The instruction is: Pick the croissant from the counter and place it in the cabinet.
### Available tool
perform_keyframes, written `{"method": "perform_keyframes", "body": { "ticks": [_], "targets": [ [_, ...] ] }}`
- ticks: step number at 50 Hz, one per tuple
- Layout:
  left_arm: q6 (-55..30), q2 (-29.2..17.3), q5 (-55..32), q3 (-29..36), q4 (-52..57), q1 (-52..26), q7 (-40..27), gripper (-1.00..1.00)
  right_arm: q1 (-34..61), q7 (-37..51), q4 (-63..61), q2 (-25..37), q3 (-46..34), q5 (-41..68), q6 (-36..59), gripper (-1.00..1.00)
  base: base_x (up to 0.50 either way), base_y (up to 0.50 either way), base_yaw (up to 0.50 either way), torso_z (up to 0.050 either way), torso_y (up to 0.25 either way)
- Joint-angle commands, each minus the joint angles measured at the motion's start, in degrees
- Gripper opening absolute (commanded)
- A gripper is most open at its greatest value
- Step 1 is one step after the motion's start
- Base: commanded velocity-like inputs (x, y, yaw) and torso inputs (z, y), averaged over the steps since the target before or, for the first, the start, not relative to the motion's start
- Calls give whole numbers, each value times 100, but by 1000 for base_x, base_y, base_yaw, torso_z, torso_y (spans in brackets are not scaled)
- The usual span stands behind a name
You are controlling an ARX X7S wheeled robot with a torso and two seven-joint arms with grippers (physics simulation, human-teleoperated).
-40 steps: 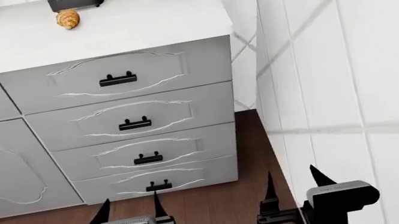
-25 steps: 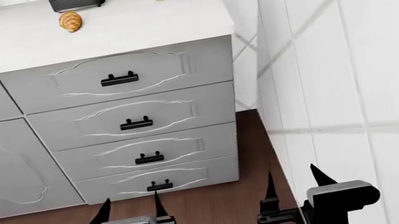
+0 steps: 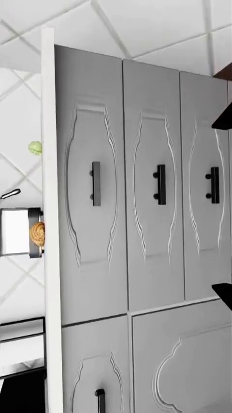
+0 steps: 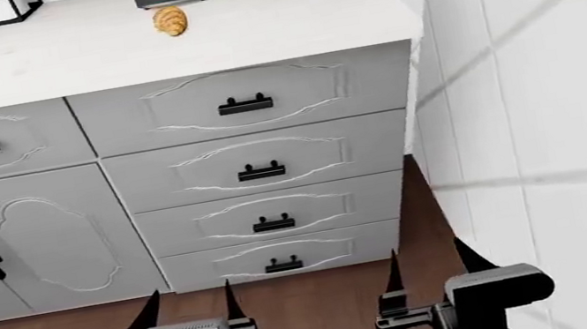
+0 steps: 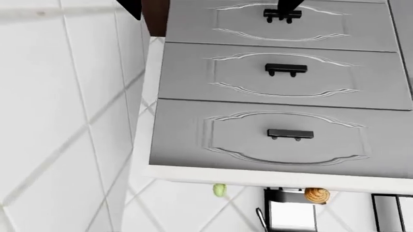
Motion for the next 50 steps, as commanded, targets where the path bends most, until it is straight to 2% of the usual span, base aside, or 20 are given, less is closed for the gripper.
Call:
{"method": "perform_keyframes", "body": {
  "ticks": [1,50],
  "targets": [
    [49,-93,-79,90,-43,-26,-83,100,26,113,24,77,-113,27,-14,100,0,500,0,0,0],
    [146,-357,-256,383,-103,-81,-330,100,68,422,27,314,-436,249,-34,100,0,500,0,0,0]
  ]
}}
